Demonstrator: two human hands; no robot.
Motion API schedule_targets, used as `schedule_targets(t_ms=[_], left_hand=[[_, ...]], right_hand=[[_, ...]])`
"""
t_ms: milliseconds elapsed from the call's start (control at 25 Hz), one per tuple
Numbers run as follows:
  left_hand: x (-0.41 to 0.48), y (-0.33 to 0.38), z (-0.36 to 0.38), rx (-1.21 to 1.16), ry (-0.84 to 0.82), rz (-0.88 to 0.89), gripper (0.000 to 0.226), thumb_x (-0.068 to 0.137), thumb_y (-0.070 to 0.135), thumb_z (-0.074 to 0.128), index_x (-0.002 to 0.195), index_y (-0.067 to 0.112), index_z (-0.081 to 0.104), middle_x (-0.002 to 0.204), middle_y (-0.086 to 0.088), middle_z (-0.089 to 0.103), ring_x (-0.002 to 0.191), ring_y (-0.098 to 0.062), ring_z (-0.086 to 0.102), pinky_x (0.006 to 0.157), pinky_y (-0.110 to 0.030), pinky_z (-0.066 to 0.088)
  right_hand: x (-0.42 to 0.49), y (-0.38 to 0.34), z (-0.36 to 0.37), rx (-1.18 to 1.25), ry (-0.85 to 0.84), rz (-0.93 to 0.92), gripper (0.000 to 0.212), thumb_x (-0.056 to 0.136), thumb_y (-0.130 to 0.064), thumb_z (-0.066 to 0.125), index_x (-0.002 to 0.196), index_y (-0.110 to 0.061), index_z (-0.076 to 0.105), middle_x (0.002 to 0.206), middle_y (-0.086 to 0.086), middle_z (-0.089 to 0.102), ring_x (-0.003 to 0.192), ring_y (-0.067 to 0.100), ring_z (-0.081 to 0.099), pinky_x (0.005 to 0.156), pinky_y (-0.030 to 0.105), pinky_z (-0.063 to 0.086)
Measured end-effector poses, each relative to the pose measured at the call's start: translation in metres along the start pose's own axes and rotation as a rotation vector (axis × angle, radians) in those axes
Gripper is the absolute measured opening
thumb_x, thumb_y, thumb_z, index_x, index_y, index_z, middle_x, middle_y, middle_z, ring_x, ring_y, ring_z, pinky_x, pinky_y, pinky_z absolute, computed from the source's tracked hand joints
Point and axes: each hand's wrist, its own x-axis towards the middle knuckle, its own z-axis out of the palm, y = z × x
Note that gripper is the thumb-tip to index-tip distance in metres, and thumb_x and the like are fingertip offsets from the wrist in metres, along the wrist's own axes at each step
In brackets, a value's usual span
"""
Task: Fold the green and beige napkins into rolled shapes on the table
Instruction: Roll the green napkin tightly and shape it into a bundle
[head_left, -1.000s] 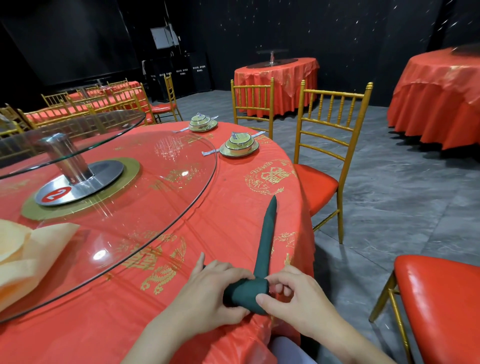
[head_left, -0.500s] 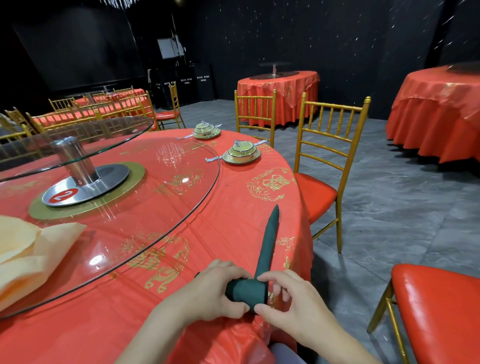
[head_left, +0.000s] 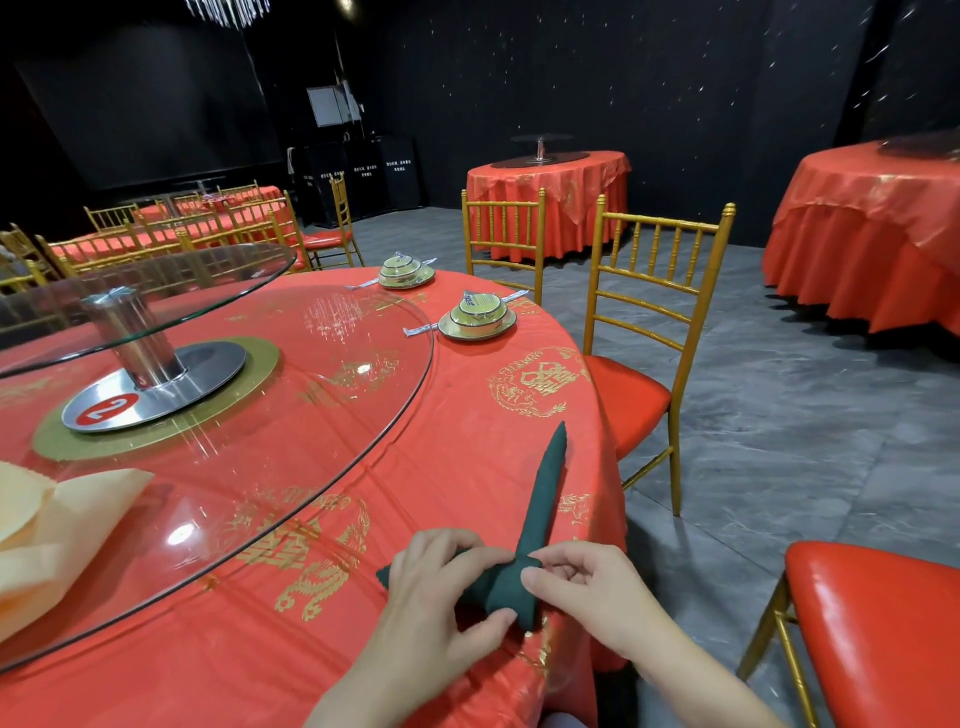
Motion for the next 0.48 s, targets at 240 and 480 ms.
schedule_targets(t_ms=[240, 480], left_hand=[[0.019, -0.007, 0.003, -0.157, -0.078, -0.099, 0.04, 0.066, 0.061, 0.057, 0.104, 0.069, 0.045, 0.1, 0.025, 0.055, 0.11, 0.006, 0.036, 0.091, -0.011, 0.017], [0.039, -0.016, 0.007, -0.128, -0.143, -0.091, 0.029, 0.064, 0.075, 0.048, 0.092, 0.07, 0.05, 0.099, 0.026, 0.052, 0.109, 0.009, 0.033, 0.092, -0.009, 0.011]], right_hand=[[-0.002, 0.005, -0.007, -0.032, 0.092, -0.12, 0.031, 0.072, -0.034, 0.078, 0.099, -0.037, 0.064, 0.06, -0.012, 0.048, 0.052, 0.002, 0.039, 0.058, 0.018, 0.038], [-0.004, 0.005, -0.007, -0.187, 0.114, -0.283, 0.031, 0.068, -0.047, 0.074, 0.095, -0.053, 0.06, 0.073, -0.015, 0.051, 0.059, 0.007, 0.042, 0.063, 0.017, 0.039]])
